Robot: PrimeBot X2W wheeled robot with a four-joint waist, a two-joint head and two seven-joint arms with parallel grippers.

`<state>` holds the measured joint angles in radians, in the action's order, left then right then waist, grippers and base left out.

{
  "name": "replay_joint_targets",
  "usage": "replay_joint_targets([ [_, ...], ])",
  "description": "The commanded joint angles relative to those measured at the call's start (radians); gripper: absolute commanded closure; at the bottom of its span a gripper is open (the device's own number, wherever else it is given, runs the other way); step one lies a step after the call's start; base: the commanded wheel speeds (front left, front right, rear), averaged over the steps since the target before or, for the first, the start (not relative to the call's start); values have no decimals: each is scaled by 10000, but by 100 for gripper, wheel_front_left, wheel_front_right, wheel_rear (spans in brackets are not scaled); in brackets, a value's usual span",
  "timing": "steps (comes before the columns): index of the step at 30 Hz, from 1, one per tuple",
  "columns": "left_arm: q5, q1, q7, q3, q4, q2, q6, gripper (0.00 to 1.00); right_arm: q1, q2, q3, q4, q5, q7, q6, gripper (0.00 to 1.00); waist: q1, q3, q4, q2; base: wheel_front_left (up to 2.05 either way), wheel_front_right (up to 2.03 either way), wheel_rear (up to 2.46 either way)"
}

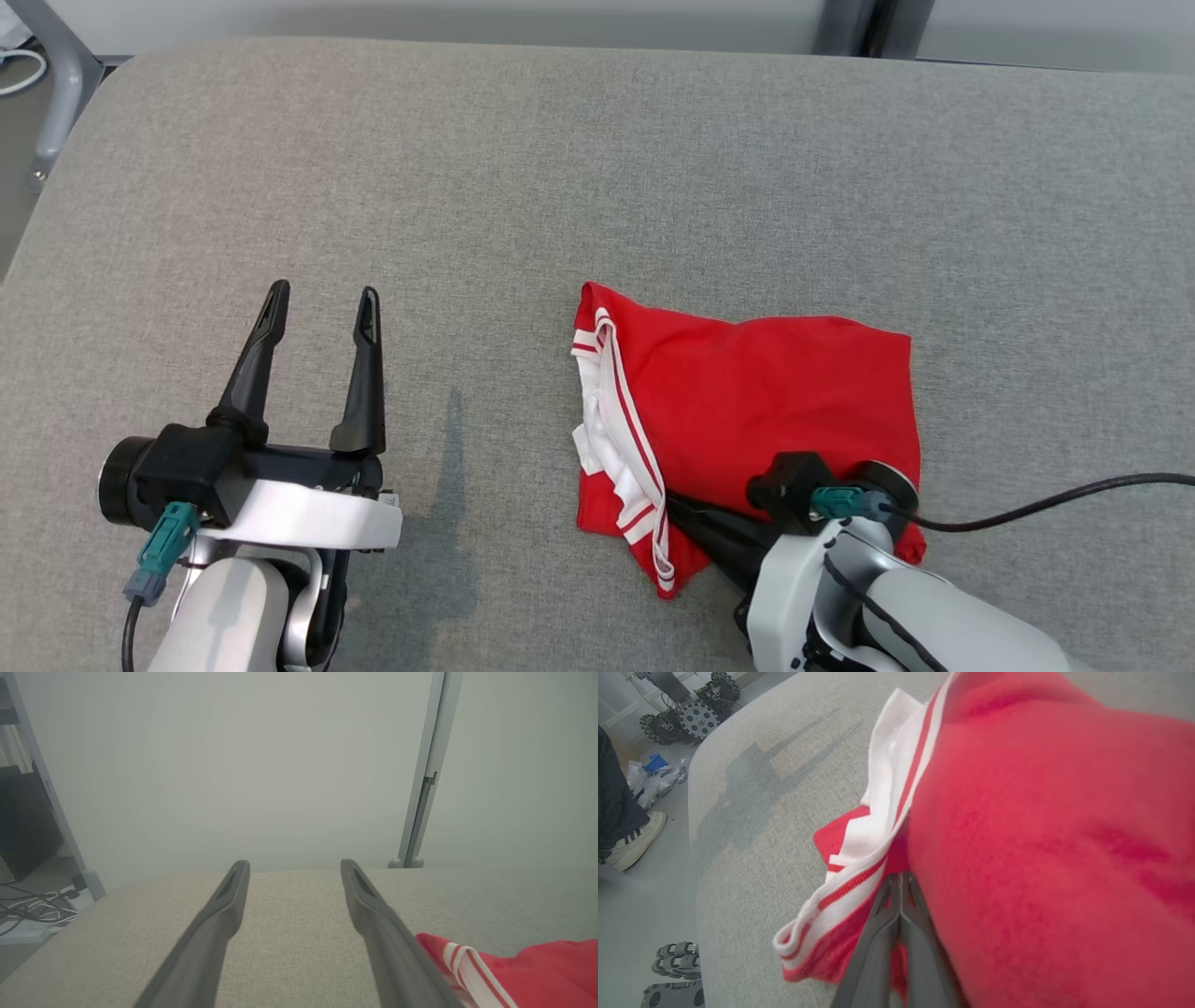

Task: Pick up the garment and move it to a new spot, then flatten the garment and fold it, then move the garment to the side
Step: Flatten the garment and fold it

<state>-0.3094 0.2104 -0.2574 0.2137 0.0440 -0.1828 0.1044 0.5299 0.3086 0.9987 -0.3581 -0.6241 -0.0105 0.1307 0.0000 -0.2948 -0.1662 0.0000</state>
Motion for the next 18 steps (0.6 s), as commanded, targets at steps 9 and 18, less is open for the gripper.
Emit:
replay_joint_targets([
  [9,115,278,-58,-97,157,129,-231,0,669,-638,1400,-1021,-963,-723,9,100,0,-110,-138,0,0,0,0],
  [18,271,108,-59,-226,215,182,-327,0,1179,-973,1670,-1187,-1578,-1858,10,100,0,35,11,0,0,0,0],
])
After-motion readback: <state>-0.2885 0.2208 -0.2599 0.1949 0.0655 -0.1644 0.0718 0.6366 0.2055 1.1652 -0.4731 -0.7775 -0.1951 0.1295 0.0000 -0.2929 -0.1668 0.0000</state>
